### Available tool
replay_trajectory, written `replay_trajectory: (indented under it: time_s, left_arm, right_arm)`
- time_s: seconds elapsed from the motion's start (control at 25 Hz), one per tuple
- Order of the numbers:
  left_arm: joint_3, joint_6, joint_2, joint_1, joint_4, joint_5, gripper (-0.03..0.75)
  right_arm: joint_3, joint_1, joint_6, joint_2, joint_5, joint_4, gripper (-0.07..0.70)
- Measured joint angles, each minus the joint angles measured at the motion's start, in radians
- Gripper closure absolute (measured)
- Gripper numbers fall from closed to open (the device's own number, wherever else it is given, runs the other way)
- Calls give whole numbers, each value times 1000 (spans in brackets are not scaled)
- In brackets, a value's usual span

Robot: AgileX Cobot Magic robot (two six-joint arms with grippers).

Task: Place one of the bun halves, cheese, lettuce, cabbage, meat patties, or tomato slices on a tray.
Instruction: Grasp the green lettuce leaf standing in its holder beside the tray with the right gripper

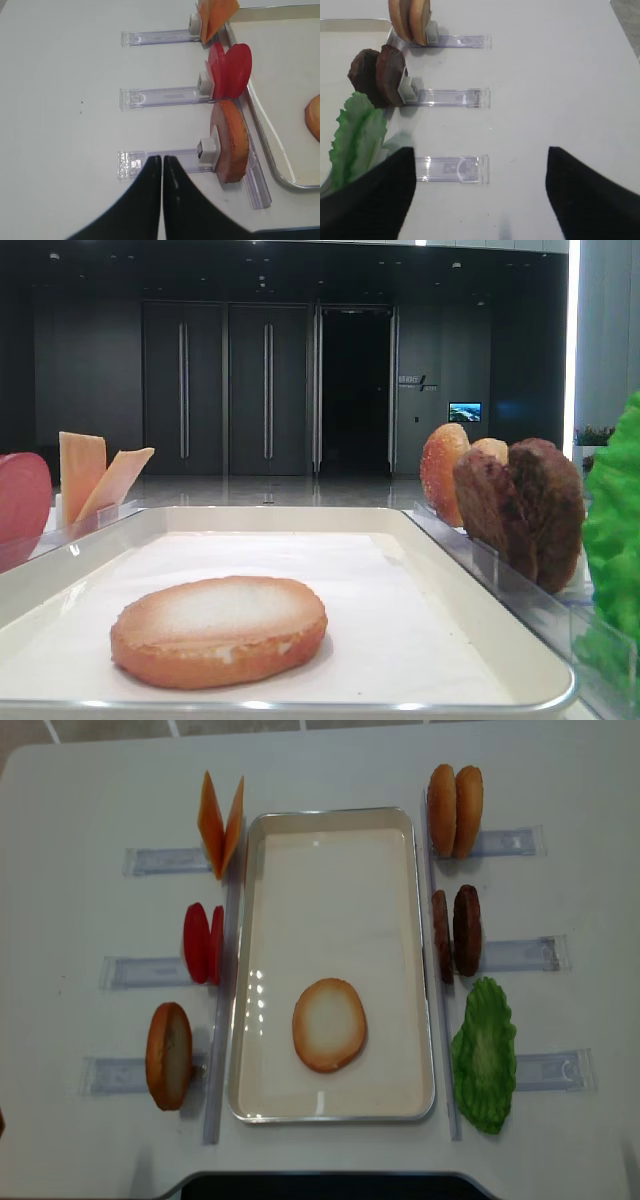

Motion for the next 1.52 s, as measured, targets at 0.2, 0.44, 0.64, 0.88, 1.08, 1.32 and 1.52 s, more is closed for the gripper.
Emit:
replay_trajectory:
  time_s: [0.2, 0.44, 0.64, 0.88, 1.08, 1.32, 1.52]
  left_arm:
    - [0, 0, 0, 0, 0, 0, 715]
    - [0, 0, 0, 0, 0, 0, 715]
    - [0, 0, 0, 0, 0, 0, 715]
    - [0, 0, 0, 0, 0, 0, 715]
    - [0, 0, 0, 0, 0, 0, 715]
    - [0, 0, 0, 0, 0, 0, 715]
    - [0, 0, 0, 0, 0, -1, 715]
  right_arm:
    - [0, 0, 0, 0, 0, 0, 90]
    - [0, 0, -1, 0, 0, 0, 90]
    - [0, 0, -1, 0, 0, 0, 90]
    - [-2, 0, -1, 35, 4, 12, 90]
    - [-10, 0, -1, 201, 7, 66, 90]
    - [-52, 0, -1, 468, 16, 75, 90]
    - [-168, 0, -1, 694, 64, 89, 90]
